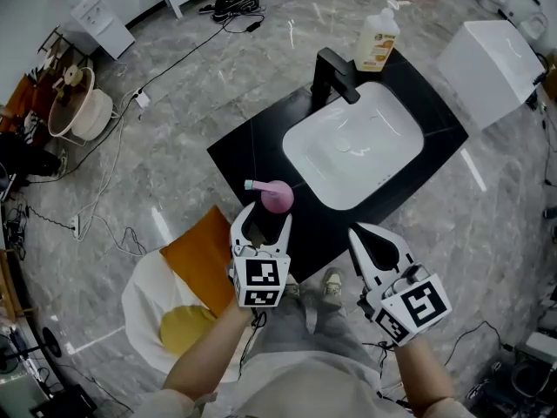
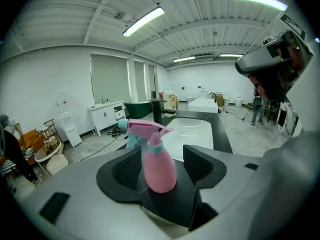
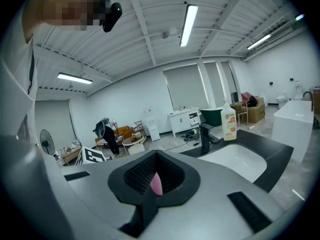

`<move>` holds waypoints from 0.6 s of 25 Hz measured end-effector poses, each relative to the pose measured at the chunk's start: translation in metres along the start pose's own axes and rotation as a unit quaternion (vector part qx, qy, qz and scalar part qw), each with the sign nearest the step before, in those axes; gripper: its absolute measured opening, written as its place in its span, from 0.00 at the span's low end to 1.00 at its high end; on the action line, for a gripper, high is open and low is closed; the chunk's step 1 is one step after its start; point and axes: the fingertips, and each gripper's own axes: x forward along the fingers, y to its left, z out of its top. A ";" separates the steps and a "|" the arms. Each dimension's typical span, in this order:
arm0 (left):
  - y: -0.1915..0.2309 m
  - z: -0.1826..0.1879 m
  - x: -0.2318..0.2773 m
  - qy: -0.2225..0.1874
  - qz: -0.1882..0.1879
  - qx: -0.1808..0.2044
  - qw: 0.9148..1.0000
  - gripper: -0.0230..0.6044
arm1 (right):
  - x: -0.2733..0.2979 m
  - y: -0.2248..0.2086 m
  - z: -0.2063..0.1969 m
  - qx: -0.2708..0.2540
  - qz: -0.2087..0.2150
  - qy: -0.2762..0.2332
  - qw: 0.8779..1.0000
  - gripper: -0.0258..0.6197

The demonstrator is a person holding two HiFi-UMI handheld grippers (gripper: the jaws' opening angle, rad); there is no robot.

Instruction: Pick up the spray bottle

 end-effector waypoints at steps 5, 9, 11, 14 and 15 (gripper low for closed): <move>0.003 -0.016 0.026 0.029 0.007 -0.018 0.999 0.47 | 0.010 -0.017 -0.025 0.020 0.010 0.028 0.999 0.08; 0.005 -0.019 0.041 0.030 0.010 -0.025 0.999 0.47 | 0.018 -0.025 -0.038 0.042 0.025 0.046 0.998 0.08; 0.006 -0.017 0.047 0.029 0.011 -0.021 0.999 0.47 | 0.023 -0.029 -0.040 0.044 0.027 0.049 0.997 0.08; 0.013 -0.005 0.055 0.022 0.014 -0.013 1.000 0.47 | 0.027 -0.035 -0.042 0.047 0.029 0.053 0.997 0.08; 0.014 -0.003 0.058 0.020 0.015 -0.013 1.000 0.46 | 0.028 -0.036 -0.044 0.048 0.029 0.055 0.997 0.08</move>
